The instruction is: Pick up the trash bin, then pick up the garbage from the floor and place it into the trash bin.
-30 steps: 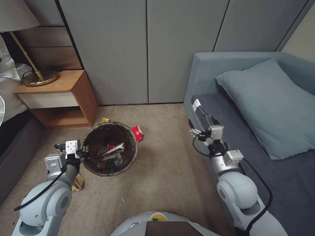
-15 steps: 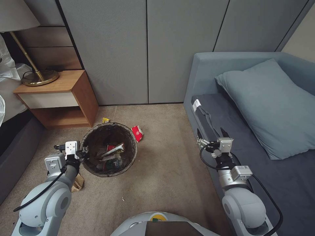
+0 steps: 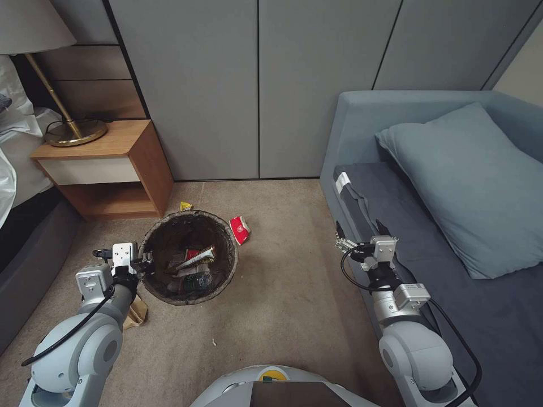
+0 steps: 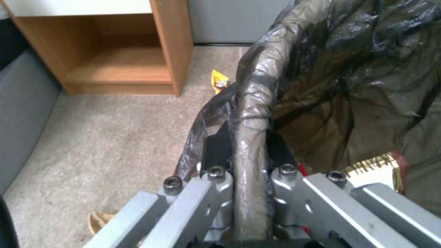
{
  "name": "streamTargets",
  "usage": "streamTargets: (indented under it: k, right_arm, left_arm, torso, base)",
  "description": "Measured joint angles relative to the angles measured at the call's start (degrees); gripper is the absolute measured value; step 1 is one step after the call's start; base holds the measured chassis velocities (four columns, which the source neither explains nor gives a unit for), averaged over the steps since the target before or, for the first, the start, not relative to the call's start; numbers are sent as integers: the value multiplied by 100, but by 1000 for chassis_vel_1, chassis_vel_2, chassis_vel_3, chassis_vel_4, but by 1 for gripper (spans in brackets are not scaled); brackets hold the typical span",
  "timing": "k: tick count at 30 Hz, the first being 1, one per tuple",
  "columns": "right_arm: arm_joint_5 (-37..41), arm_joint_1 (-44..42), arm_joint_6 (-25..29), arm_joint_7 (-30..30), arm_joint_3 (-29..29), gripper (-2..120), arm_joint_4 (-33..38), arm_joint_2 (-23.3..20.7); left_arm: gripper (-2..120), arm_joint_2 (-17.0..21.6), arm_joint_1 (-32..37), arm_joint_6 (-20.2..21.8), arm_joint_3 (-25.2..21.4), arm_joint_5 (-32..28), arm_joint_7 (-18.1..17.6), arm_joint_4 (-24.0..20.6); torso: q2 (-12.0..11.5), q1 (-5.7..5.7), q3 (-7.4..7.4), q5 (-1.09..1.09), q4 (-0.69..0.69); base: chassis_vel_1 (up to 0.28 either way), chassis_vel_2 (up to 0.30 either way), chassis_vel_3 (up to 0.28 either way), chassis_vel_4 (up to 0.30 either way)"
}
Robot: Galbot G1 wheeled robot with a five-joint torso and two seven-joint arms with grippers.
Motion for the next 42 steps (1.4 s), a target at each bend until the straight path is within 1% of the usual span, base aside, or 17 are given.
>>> streamTargets:
  k: [13,20,28,32,34,42]
  right_arm:
    - [13,38,-24,61,-26,100,-53,-20]
    - [20,34,-26,75,-29,100,-69,-22]
    - [38,36,-26,81,-36,100,-94,-26]
    - [57,43,-41,82,-38,100,-111,-33]
    - [96,51,-71,102,-48,100,-115,-28]
    - [129,61,-98,191,-61,100,-136,1]
  left_arm:
    - [4,-26,37,3,-7,12,25,-32]
    - [4,-44,55,3,-7,24,26,-55]
    - [4,-70,74,-2,15,80,29,-60]
    - [4,-75,83,-3,21,128,34,-57]
    - [4,-80,93,-11,23,130,43,-57]
    - [4,-78,101,-20,-1,124,49,-57]
  torso:
    - [0,0,0,0,1]
    - [0,0,0,0,0]
    - [0,0,0,0,2]
    - [0,0,0,0,2]
    - [0,0,0,0,-2]
    - [0,0,0,0,0]
  base:
    - [65,64,64,60]
    - [65,57,64,64]
    - [52,53,56,54]
    - [0,0,0,0]
    - [0,0,0,0]
    - [0,0,0,0]
